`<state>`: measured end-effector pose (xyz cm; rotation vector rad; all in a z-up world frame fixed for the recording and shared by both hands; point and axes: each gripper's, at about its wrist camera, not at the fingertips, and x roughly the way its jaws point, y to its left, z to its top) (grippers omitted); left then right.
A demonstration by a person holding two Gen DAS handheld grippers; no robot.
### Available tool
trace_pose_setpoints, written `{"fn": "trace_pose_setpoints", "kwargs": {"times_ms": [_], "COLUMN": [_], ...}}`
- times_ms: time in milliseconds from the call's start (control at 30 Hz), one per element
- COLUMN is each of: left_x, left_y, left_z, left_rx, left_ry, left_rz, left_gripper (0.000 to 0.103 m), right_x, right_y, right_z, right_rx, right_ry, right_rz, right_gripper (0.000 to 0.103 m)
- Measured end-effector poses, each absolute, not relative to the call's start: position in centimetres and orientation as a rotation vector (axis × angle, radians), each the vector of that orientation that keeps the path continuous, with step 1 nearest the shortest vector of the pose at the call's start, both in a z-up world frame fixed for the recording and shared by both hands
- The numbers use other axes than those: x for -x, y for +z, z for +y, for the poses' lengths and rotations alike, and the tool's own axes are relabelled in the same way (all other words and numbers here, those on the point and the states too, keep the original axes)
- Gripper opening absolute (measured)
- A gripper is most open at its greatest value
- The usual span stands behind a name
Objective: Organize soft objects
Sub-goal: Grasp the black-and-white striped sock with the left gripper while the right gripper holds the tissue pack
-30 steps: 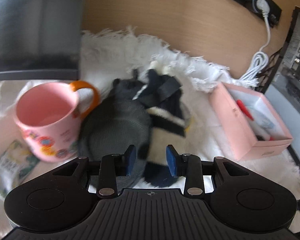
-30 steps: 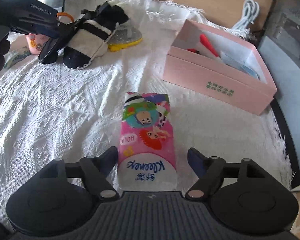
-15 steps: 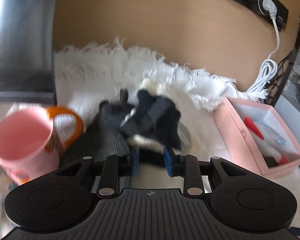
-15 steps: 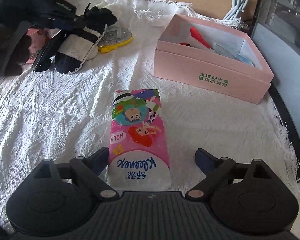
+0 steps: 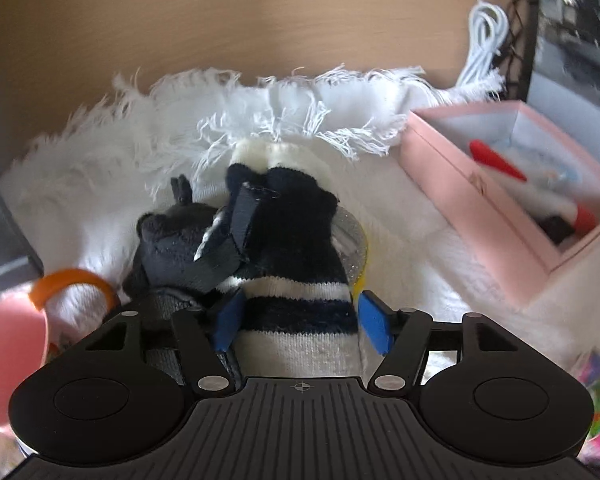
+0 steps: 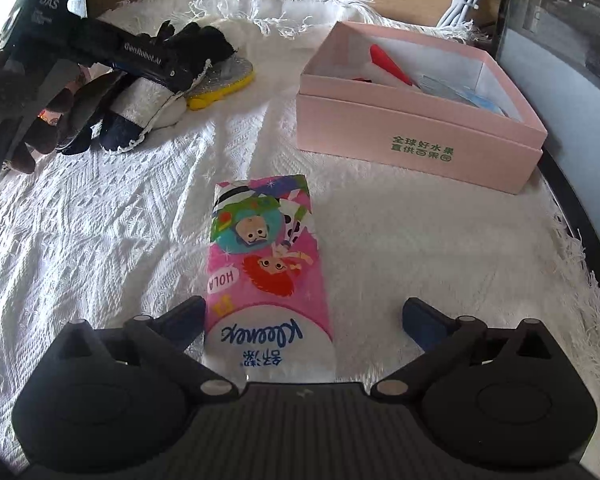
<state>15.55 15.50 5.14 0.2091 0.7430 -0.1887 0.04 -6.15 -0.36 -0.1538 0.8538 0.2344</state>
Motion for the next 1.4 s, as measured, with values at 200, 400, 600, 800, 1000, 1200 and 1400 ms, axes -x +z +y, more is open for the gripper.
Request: {"fn": "trace_pose_setpoints", "kwargs": {"times_ms": [200,400,600,800,1000,1200,1400], "left_x": [-15.2,-18.3,-18.7,-18.2,-14.6,-10.7,-8.6], "left_y": [5.9,4.9,4.4,4.4,5.6,7.1,7.4], "left_z": [16.2,18.0,18.1,18.3,18.8,18.9,19.0], "left_rx": [-0.249,-0.087,-0.074,-0.047,0.036,0.096,0.141], "left_ry": [-0.048,-0.051,-0.058,-0.069,-0.114,-0.165,-0.214], "left_rz": [0.655,0.768,0.787,0.765,0.735,0.758,0.766], "left_gripper": [0.076,0.103,0.103,0.095,0.054,0.019,0.019], "right_x": [0.1,0.1,0.2,0.2,-0.1,-0.1,0.0], "right_y": [-0.4,-0.4,-0.4,-0.4,-0.4,-0.5,-0.6], "right_z": [-6.2,-6.2,-6.3,-6.4,-6.5,-6.7,-6.7], "right_rx": [0.157,0.156,0.153,0.14,0.158,0.165,0.167], "right_ry": [0.242,0.245,0.248,0.244,0.27,0.292,0.301], "right_rz": [0.847,0.845,0.84,0.841,0.834,0.816,0.801], "right_gripper": [0.103,0.103,0.103,0.103,0.103,0.103,0.103]}}
